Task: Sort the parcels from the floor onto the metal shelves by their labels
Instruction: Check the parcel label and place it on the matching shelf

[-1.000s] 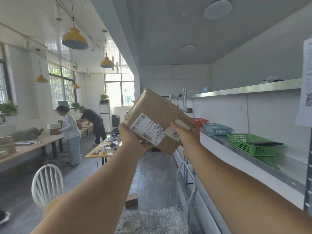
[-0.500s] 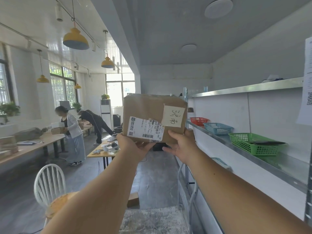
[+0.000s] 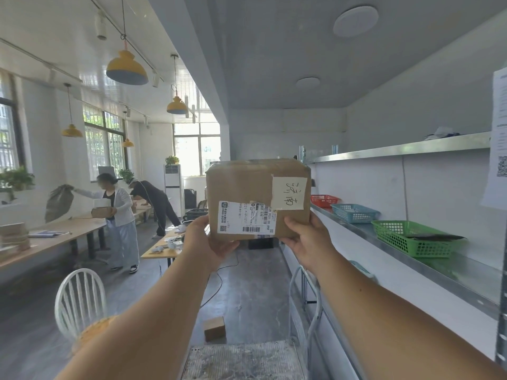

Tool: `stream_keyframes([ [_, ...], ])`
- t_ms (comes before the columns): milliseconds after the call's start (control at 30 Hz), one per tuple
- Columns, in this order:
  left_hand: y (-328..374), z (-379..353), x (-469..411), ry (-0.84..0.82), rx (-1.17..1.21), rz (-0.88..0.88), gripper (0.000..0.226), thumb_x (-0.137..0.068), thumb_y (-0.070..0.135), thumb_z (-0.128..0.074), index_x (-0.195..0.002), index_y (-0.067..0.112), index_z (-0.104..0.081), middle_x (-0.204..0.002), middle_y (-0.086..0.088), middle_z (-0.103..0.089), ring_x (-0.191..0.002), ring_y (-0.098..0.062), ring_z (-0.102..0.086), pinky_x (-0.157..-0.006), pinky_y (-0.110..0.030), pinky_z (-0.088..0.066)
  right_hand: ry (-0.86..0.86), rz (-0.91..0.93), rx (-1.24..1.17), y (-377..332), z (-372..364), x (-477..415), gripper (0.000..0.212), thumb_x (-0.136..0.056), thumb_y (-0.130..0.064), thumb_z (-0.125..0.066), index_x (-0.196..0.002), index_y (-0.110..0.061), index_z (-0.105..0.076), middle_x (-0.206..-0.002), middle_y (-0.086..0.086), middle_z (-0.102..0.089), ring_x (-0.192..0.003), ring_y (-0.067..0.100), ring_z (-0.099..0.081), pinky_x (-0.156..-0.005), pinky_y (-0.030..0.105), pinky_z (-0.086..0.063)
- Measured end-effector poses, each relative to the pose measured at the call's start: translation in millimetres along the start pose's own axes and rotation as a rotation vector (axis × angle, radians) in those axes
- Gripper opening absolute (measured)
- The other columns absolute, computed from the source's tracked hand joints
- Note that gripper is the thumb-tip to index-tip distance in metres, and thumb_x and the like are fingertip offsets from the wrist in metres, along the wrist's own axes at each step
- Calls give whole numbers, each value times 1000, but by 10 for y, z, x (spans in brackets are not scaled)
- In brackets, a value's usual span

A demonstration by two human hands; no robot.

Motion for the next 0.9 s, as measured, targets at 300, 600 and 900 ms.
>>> stream_keyframes([
  [300, 60, -92, 153, -41, -132, -56, 45, -91, 65, -64, -104, 26, -82, -100, -5, -86, -79, -28, -84, -59, -41, -66, 15, 8, -9, -76, -40, 66, 44, -92, 8, -75, -128, -19, -71, -125, 14, -78, -119, 37, -72, -76, 43, -65],
  [600, 82, 29, 202, -54, -76, 84, 109, -65, 110, -28, -116, 28, -77, -125, -16, -77, -115, -45, -70, -101, -77, -46, 32, 29, -77, -149, -49, 78, 75, -92, 14, -71, -159, -8, -47, -143, 25, -69, -114, 38, -72, -85, 48, -63],
  [900, 6, 230, 129, -194, -74, 68, 65, -91, 70, -51, -130, 24, -74, -121, -20, -79, -112, -44, -72, -95, -71, -55, -10, 87, -7, -127, -13, 48, 32, -97, 8, -68, -126, -4, -70, -121, 21, -78, -101, 30, -75, -88, 44, -61],
])
Point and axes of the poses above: each hand's wrist, its own x-axis away from the middle knuckle, its own z-axis out of the back of the hand, y = z × x, the point moved 1 cm from there along -x, towards the middle knuckle
